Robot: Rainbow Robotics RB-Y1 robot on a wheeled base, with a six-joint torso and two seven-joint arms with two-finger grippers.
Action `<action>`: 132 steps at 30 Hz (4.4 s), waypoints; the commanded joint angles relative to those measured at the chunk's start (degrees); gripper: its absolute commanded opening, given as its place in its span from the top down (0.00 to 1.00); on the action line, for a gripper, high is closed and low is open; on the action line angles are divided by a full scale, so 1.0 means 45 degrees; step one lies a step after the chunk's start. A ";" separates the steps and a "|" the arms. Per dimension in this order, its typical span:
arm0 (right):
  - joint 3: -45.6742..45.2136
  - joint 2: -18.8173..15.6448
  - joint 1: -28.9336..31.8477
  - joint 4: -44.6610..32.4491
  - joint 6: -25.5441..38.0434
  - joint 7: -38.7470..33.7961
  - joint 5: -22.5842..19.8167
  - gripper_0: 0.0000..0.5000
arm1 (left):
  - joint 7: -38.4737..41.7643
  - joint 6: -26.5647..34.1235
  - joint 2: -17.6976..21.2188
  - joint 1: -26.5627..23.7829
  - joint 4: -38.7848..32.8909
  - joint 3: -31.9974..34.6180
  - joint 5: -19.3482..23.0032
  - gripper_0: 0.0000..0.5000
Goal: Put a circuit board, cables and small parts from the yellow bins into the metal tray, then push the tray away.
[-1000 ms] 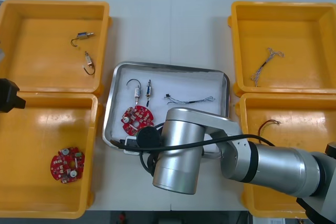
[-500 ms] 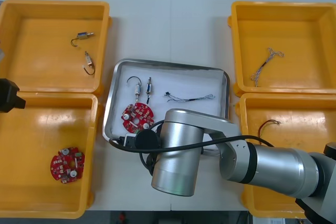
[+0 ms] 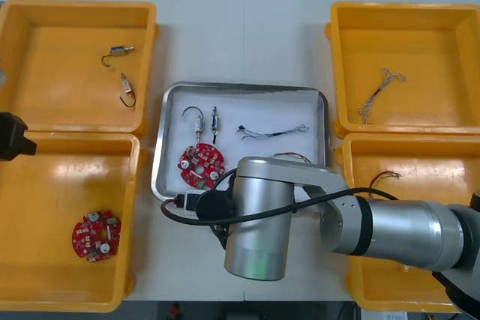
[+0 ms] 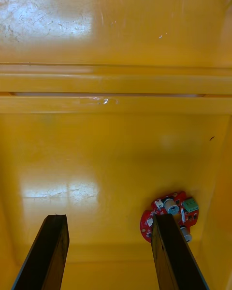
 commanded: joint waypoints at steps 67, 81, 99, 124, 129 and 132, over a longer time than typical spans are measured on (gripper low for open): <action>0.0095 -0.0099 -0.5499 0.5840 -0.4070 0.1917 0.0866 1.00 | -0.0583 0.0082 0.0528 0.0264 -0.0394 0.0335 -0.0124 0.00; -0.1116 0.0741 -0.5616 0.7676 -0.4421 0.2093 0.0690 1.00 | -0.0583 0.0082 0.0528 0.0264 -0.0394 0.0335 -0.0124 0.00; -0.0920 0.0975 -0.5831 0.7950 -0.5242 0.2386 0.0241 1.00 | -0.0583 0.0082 0.0528 0.0264 -0.0394 0.0335 -0.0124 0.00; -0.0608 0.0956 -0.5850 0.8379 -0.6062 0.2464 0.0260 0.00 | -0.0583 0.0082 0.0528 0.0264 -0.0394 0.0335 -0.0124 0.00; -0.0979 0.0956 -0.5850 0.7950 -0.5515 0.2503 0.0260 0.00 | -0.0583 0.0082 0.0528 0.0264 -0.0394 0.0335 -0.0124 0.00; -0.1526 0.0956 -0.5714 0.7227 -0.4578 0.2523 -0.0052 0.00 | -0.0583 0.0082 0.0528 0.0264 -0.0394 0.0335 -0.0124 0.00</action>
